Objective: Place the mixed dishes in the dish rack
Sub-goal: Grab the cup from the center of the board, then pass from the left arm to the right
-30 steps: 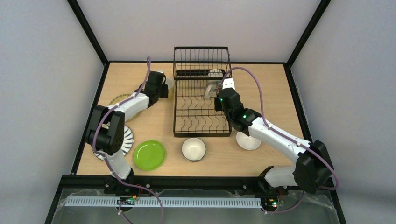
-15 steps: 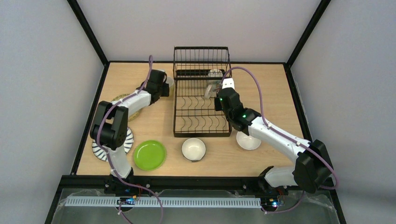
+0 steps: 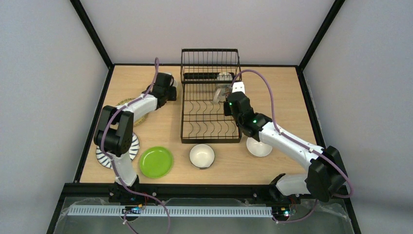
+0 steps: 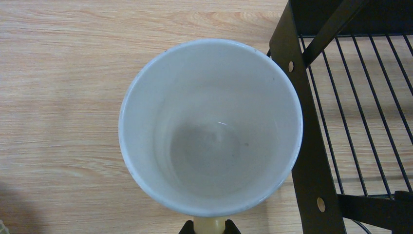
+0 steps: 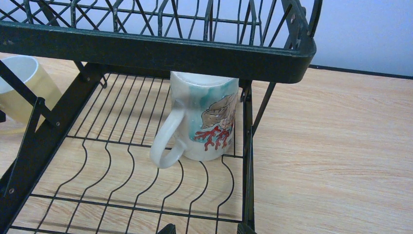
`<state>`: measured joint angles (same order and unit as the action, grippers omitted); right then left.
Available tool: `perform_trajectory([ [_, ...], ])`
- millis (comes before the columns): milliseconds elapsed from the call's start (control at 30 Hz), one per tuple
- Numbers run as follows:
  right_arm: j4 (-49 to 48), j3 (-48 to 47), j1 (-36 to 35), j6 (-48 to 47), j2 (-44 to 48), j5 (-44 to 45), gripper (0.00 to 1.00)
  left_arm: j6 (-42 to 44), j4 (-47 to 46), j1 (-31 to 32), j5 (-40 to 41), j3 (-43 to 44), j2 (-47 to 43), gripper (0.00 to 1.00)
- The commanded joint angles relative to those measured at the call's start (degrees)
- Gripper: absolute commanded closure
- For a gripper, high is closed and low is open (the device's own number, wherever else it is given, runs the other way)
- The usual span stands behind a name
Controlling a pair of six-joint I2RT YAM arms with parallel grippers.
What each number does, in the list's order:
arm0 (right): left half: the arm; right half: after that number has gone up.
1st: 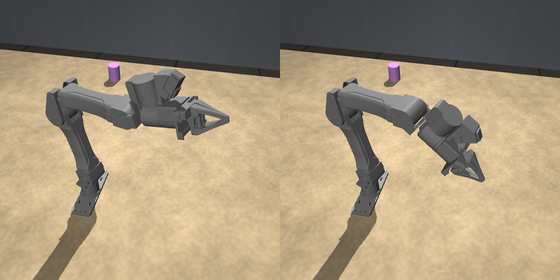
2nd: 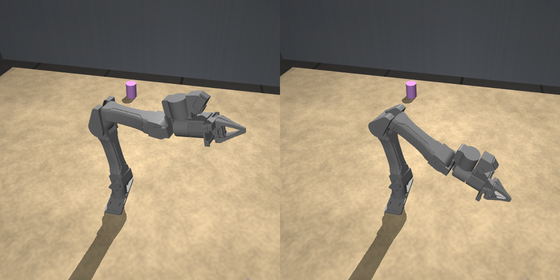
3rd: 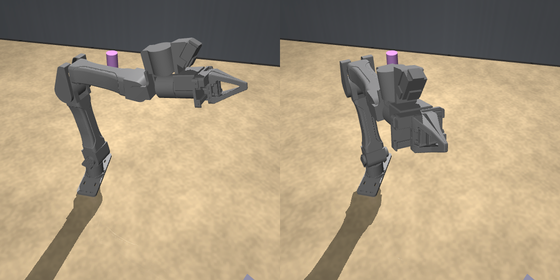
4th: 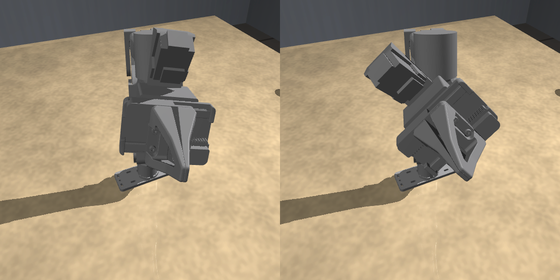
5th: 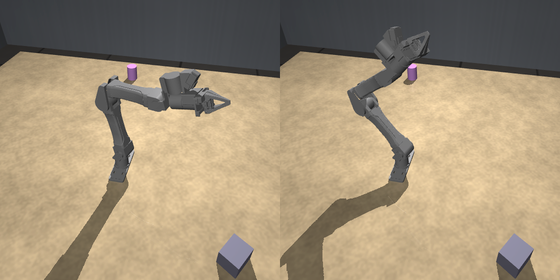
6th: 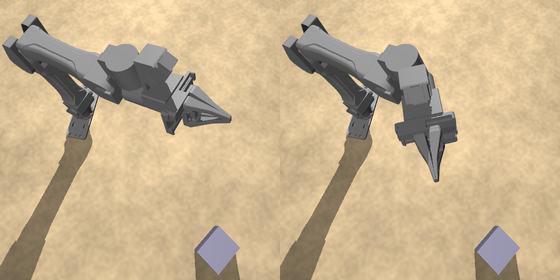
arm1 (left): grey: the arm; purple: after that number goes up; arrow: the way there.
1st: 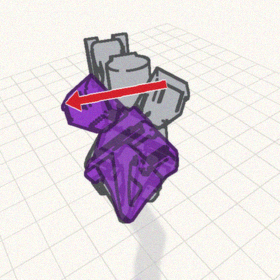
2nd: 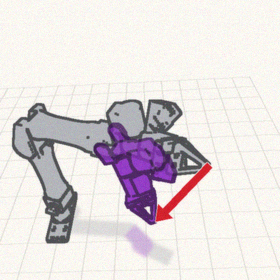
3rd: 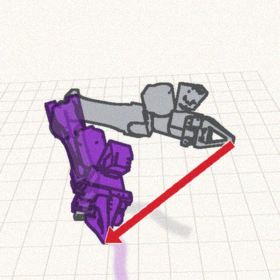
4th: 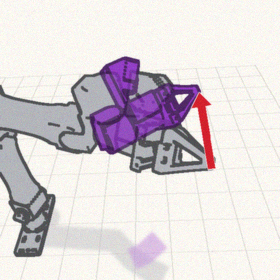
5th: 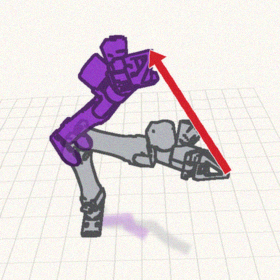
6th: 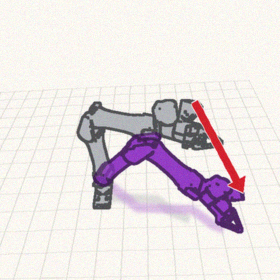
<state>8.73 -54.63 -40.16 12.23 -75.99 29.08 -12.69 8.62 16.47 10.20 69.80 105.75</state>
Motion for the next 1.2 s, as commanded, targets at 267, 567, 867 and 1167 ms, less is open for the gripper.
perform_trajectory([
  [267,1.98,1.96,-0.44,1.04,2.49,1.26,0.29,-6.35,1.71,-0.47,-2.16,-2.48,-8.05,0.98],
  [567,-0.17,2.31,-0.43,0.84,2.17,0.46,0.28,-11.96,7.79,-0.64,-3.48,-2.39,-16.74,0.98],
  [867,-3.51,3.7,-0.4,1.89,1.82,-0.7,0.28,-22.48,16.76,-3.04,-7.65,-3.75,-29.97,0.98],
  [1167,-4.78,3.92,-0.37,5.27,0.97,-1.54,0.28,-36.83,19.78,-5.1,-16.32,-9.91,-43.91,0.98],
])
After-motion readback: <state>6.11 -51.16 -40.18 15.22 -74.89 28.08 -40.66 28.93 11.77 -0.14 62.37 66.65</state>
